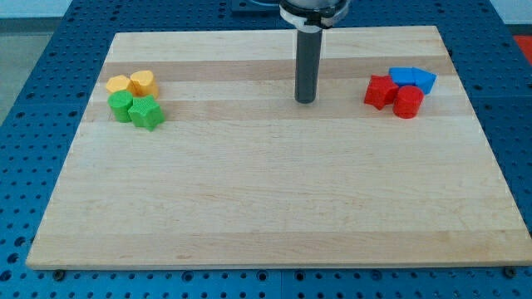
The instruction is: Move your arm towards the green circle
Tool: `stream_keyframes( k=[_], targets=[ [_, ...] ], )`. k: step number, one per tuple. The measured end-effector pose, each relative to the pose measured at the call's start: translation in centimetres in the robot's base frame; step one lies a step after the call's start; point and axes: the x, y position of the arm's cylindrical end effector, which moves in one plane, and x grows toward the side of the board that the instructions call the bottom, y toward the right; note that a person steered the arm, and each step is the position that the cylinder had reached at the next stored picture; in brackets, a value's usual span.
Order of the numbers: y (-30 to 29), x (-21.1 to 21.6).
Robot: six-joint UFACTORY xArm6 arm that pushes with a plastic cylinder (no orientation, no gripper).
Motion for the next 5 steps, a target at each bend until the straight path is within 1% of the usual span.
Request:
stream_keyframes(
  k=[2, 3, 4, 5],
  targets=[
    [0.0, -0.1],
    [-2.8, -0.1],
    [-7.1, 2.8],
    [-12.2, 12.0]
  ],
)
